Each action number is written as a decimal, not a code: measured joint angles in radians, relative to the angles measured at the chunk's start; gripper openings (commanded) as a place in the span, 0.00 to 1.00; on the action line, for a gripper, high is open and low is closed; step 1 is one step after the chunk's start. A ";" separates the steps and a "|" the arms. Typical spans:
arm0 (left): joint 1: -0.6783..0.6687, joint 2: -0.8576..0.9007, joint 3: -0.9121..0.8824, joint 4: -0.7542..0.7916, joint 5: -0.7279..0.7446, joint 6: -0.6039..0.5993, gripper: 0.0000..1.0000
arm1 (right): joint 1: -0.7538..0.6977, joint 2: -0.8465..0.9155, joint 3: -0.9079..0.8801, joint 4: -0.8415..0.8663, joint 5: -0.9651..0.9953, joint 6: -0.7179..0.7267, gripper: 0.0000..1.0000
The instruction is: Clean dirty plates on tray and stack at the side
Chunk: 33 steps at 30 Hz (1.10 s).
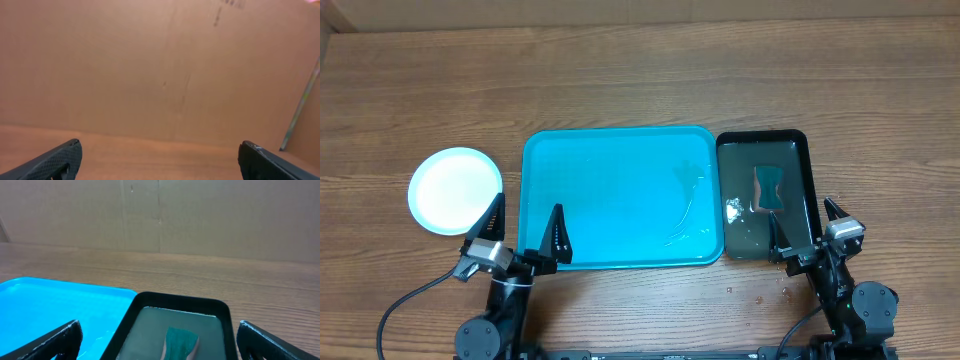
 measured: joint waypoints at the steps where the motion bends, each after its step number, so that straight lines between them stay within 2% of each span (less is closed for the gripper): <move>1: 0.000 0.000 -0.009 -0.002 -0.006 0.000 1.00 | 0.000 0.000 0.000 0.000 0.000 0.000 1.00; 7: 0.000 -0.001 -0.024 -0.170 -0.054 0.013 1.00 | 0.000 0.000 0.000 0.000 0.000 0.000 1.00; 12: 0.000 -0.001 -0.029 -0.319 -0.080 0.100 1.00 | 0.000 0.000 0.000 0.000 0.000 0.000 1.00; 19: 0.000 -0.001 -0.029 -0.322 -0.090 0.227 1.00 | 0.000 0.000 0.000 0.000 0.000 0.000 1.00; 33: 0.000 -0.001 -0.029 -0.322 -0.090 0.263 1.00 | 0.000 0.000 0.000 0.000 0.000 0.001 1.00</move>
